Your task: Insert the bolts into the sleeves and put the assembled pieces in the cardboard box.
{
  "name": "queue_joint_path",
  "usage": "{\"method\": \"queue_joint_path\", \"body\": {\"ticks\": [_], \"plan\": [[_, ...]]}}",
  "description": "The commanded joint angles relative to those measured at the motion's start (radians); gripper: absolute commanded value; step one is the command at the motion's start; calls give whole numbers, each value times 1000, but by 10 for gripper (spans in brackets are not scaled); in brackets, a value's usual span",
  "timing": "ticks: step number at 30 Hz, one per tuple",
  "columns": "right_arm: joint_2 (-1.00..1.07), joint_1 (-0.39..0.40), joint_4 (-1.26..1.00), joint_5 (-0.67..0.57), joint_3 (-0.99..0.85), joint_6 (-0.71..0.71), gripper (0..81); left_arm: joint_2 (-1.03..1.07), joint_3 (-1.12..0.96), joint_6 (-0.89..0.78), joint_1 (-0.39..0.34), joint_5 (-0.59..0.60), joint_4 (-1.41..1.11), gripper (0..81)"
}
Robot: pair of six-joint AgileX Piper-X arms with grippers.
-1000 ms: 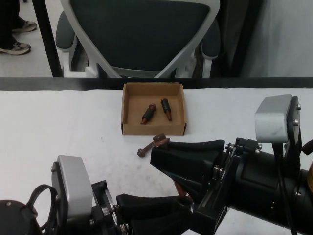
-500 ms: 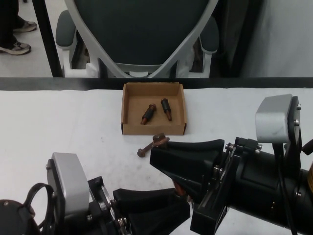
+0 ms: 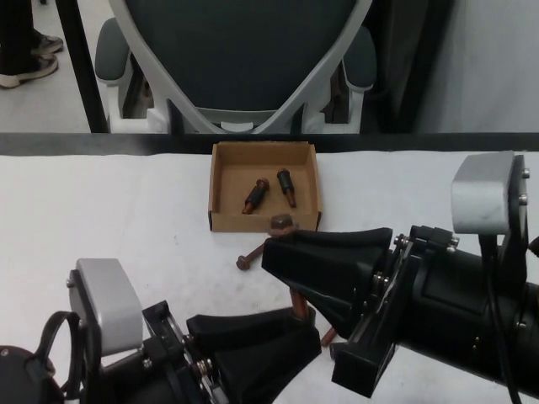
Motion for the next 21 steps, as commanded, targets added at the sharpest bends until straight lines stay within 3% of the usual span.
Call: {"method": "queue_joint_path", "body": {"ticks": [1,12,21], "plan": [[-33,2,1,-31,-5,-3,3,-3,-11,-12,1,-68,-30,8],[-87,2,78,-71,-5,4,3,-3,-12,-22,7,-135,-76,8],[-88,2,71,-185,-5,45,3,-3,-14,-76,132,-90,-76,8]]}}
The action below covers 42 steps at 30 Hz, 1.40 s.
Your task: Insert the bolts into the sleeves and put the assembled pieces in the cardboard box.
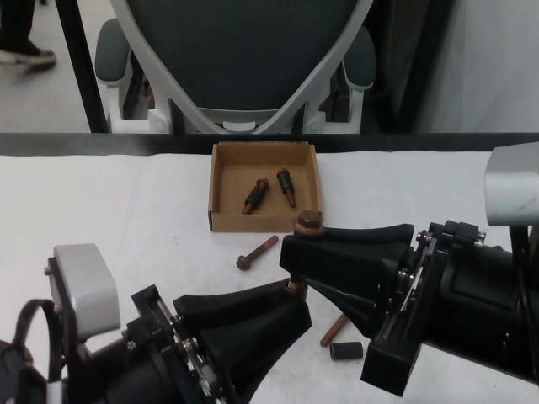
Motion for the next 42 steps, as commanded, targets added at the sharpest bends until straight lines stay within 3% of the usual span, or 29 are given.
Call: {"method": "queue_joint_path", "body": {"ticks": [1,7,15,19,23,25,34,42], "plan": [[-20,15,-6,-154,-5,43,3,-3,-17,-59,75,-118,-22,8],[-29,15,-6,-232,-5,57,3,-3,-65,-75,158,-34,108,8],[-82,17,-6,-285,-5,57,14,-1,-150,-41,169,15,216,8],[-96,17,-6,-348,-5,110,180,0,-157,-40,171,15,242,8],[-96,17,10,-360,-5,203,493,0,-157,-40,171,7,242,8],[-96,17,25,-382,-5,235,537,0,-157,-40,171,6,248,8],[-96,17,32,-581,-5,343,378,1,-226,-23,210,12,399,8],[-96,17,189,-594,-5,343,208,7,-368,37,297,32,662,8]]}}
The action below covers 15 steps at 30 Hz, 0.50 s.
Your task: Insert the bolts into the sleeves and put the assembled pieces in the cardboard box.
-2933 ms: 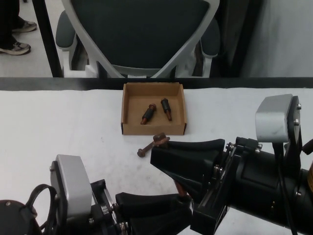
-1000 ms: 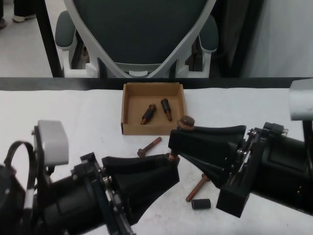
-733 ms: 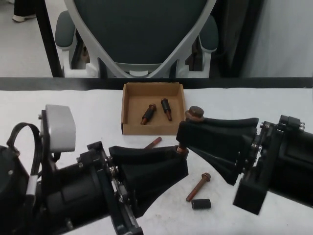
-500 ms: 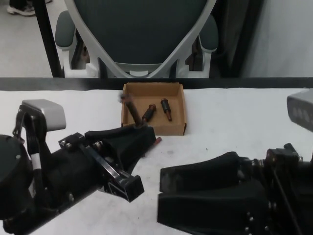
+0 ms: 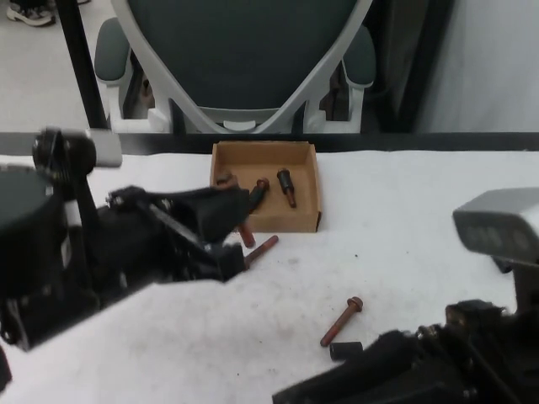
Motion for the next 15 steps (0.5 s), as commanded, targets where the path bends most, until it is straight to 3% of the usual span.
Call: {"method": "queue_joint_path", "body": {"ticks": [1,5,11,15], "plan": [[-6,-1,146,-14,-5,4,165,2,-85,45,45,13,120,8],[-6,0,297,-14,-5,-37,7,48,-171,47,86,37,244,8],[-6,0,500,158,-5,-42,3,197,-325,84,118,67,422,8],[-6,0,539,172,-5,-44,3,330,-453,97,129,107,524,8]]}}
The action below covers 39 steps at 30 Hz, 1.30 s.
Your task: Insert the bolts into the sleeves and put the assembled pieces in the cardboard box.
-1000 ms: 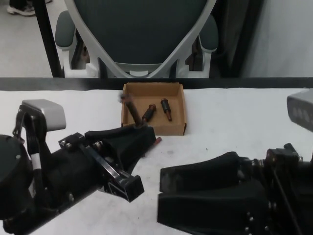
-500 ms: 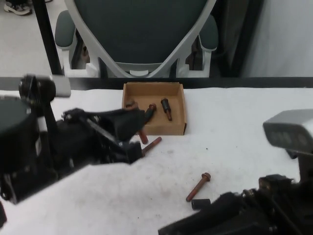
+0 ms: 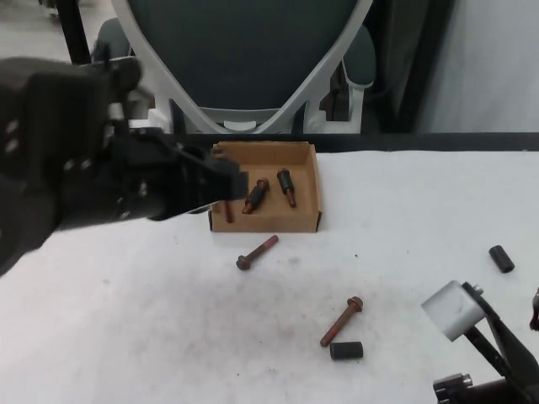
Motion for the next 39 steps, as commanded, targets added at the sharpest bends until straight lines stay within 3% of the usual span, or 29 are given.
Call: {"method": "queue_joint_path", "body": {"ticks": [1,13,18,26,29,39], "plan": [[-6,0,20,8,-5,-20,3,106,-118,13,9,39,83,8],[-6,0,24,-4,-5,-34,3,477,-553,168,34,21,414,8],[-6,-15,44,43,-5,-16,3,600,-706,266,59,-53,519,8],[-6,-106,77,36,-10,-10,3,747,-843,311,101,-88,534,8],[1,-161,154,124,-35,-10,3,786,-872,309,105,-60,532,8],[137,-366,342,226,-187,-230,3,850,-876,266,117,-31,413,8]]}}
